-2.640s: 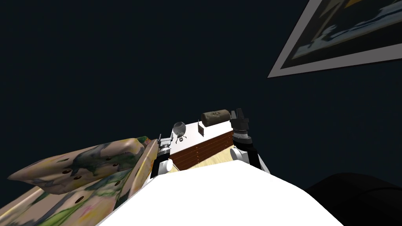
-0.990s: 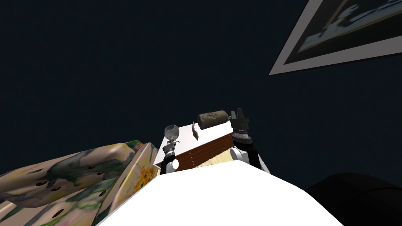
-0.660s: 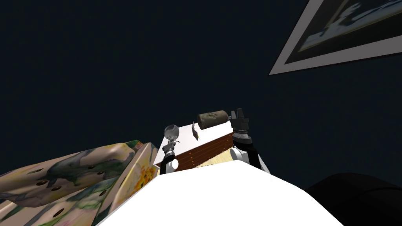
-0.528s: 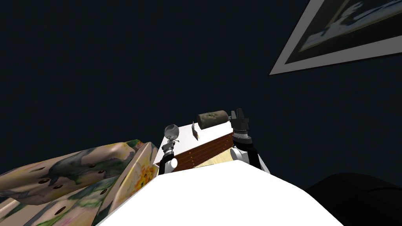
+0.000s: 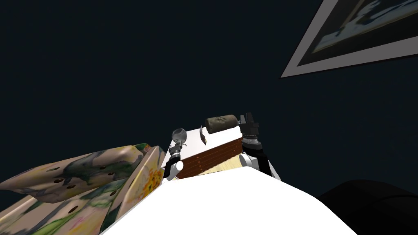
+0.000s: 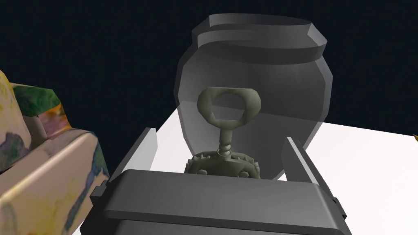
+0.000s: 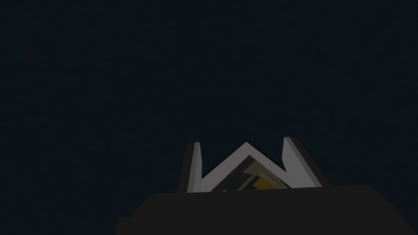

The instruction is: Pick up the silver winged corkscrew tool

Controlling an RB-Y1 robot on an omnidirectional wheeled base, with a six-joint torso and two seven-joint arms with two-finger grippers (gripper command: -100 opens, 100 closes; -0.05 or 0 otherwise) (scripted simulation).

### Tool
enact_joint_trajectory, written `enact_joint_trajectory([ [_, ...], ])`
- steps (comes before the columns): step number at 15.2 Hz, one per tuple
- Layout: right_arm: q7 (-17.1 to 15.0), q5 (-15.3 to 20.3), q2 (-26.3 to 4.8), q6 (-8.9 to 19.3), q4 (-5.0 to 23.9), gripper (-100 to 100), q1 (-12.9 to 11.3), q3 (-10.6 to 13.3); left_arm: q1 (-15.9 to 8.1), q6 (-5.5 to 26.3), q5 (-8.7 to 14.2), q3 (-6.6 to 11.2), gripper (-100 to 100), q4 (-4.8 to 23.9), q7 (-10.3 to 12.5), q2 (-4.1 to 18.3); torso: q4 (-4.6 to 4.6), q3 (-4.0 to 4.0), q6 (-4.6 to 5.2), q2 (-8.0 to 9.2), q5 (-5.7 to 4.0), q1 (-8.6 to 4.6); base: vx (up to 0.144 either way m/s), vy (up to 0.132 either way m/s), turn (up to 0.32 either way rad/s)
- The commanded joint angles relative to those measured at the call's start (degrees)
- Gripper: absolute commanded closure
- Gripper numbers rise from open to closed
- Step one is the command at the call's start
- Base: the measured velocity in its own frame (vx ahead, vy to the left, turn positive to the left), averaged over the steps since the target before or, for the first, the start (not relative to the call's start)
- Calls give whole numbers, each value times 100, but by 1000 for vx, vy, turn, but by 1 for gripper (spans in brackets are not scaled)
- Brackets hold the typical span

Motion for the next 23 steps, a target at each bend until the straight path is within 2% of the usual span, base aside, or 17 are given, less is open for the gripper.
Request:
enact_joint_trajectory([
  [1,0,0,0,0,0,0,0,0,-49,180,95,23,-100,-62,-21,-19,0,0,0,0,0,0,-29,-1,37],
  [8,0,0,0,0,0,0,0,0,-155,658,360,85,-100,-233,-75,-64,1,2,0,3,1,5,-33,3,39],
  [17,0,0,0,0,0,0,0,0,-286,1450,796,192,-100,-481,-167,126,2,5,-1,8,2,8,-51,6,54],
  [20,0,0,0,0,0,0,0,0,-350,1699,932,243,-100,-564,-202,43,-1,-2,-1,-4,3,14,-9,30,56],
  [23,0,0,-1,0,0,0,1,-1,-428,1929,1059,303,-100,-649,-238,-233,-3,-9,0,-17,4,21,21,54,51],
])
